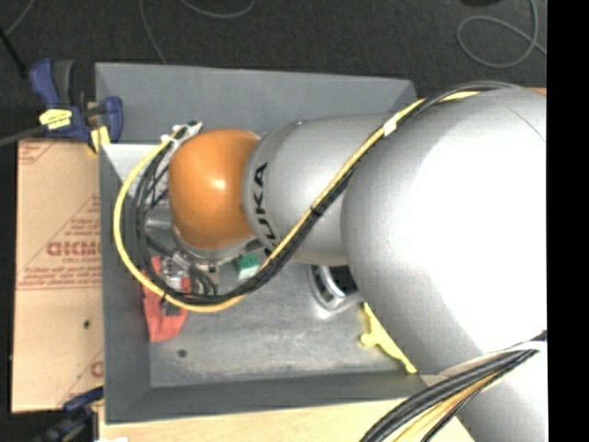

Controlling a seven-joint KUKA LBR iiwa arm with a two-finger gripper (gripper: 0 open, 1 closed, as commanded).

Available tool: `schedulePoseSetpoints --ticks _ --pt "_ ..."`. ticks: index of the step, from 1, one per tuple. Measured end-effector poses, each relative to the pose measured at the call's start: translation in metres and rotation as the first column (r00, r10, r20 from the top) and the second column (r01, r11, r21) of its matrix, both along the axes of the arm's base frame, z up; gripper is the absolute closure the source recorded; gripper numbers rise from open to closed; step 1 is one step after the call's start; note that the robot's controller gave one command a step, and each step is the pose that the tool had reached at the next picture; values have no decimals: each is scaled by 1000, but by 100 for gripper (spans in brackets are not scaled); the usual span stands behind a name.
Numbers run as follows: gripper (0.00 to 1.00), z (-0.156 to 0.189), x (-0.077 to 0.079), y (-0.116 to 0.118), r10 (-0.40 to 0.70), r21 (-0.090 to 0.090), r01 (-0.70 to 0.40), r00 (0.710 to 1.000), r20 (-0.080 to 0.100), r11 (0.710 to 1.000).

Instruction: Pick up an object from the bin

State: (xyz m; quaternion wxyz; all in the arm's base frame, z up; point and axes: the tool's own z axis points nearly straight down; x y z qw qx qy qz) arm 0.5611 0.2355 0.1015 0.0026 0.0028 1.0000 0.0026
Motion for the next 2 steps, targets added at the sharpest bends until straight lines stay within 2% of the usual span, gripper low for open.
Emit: schedulePoseSetpoints --ticks 1,2 --pt "100 0 0 0 -1 0 1 1000 0 1000" --pt "100 20 -3 -2 -9 3 9 1000 4 1000"
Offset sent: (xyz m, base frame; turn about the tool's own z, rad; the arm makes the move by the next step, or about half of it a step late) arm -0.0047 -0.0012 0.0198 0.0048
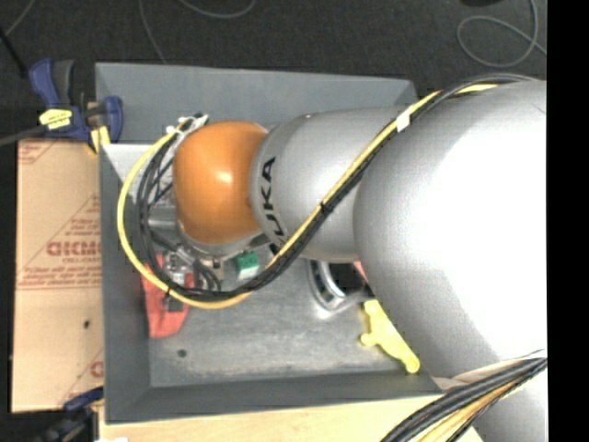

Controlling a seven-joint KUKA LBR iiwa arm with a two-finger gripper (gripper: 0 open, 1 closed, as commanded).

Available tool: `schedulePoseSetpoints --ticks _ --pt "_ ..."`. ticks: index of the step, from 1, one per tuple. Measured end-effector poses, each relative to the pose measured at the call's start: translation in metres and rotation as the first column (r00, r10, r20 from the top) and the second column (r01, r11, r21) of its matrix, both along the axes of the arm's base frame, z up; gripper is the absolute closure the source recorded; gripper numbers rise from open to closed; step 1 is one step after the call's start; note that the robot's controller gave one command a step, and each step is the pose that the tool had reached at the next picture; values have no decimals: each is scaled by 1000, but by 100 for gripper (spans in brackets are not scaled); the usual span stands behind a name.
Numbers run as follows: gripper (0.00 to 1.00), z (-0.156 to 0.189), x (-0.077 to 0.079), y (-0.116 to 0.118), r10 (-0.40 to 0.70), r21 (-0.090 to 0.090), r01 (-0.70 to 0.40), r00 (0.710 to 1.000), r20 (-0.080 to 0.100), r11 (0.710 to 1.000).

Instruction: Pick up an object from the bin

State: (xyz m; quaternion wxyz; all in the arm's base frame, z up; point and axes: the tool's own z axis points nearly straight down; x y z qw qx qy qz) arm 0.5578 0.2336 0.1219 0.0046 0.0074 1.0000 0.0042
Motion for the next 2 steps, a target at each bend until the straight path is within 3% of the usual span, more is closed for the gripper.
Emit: schedulePoseSetpoints --ticks 2 --pt "100 12 7 -4 7 1 -7 1000 2 1000"
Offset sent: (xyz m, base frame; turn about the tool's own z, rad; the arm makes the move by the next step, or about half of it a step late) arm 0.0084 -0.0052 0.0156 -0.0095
